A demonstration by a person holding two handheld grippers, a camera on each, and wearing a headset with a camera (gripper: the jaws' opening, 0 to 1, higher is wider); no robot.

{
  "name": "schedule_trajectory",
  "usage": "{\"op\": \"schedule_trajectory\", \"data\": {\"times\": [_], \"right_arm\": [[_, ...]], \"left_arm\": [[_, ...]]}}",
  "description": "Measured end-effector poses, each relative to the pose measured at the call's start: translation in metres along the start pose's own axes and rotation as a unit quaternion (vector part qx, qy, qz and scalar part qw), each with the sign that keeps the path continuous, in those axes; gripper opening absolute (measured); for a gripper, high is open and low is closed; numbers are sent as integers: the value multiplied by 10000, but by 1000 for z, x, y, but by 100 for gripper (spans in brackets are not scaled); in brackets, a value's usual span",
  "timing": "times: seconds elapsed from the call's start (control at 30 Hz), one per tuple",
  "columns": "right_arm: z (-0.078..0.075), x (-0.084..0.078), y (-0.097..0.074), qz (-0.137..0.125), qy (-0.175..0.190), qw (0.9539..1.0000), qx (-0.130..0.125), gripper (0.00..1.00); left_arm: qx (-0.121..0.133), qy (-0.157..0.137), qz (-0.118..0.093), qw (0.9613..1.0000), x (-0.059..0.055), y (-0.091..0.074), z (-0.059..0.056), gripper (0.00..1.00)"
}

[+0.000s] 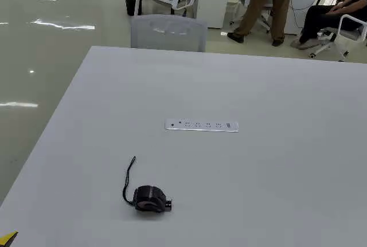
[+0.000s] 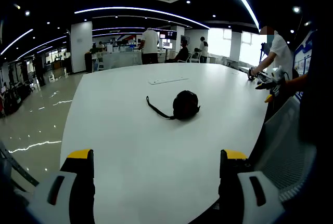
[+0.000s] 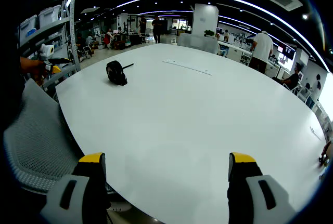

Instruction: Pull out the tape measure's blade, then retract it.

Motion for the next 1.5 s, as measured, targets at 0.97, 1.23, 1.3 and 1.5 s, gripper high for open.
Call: {"op": "schedule_trajectory", "data": {"times": [0.97, 1.23, 1.3, 1.5], "right_arm": [[-5, -7, -4, 39, 17, 10000, 25, 100], [2, 9, -7, -29, -111, 9998, 180, 98], [-1, 6, -1, -23, -162, 9996, 218, 97], [-1, 11, 7, 24, -269, 9990, 349, 94]], "left_arm": [[32, -53, 23, 10000, 14, -2, -5, 99], [130, -97, 24, 9999, 17, 6, -4, 99], [136, -146, 23, 9998, 12, 11, 1, 99], [27, -60, -16, 10000, 7, 22, 3, 99]]}}
Point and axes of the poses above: the centre of the closed fingertips' face, and the gripper's own axes: y roughly forward along the fingers, z roughly to its left, x roughly out of its top, the point moved 6 cm from there along -y, roughly backward along the fingers, and after that the axes turned 1 degree about z, right-handed, at the moved point
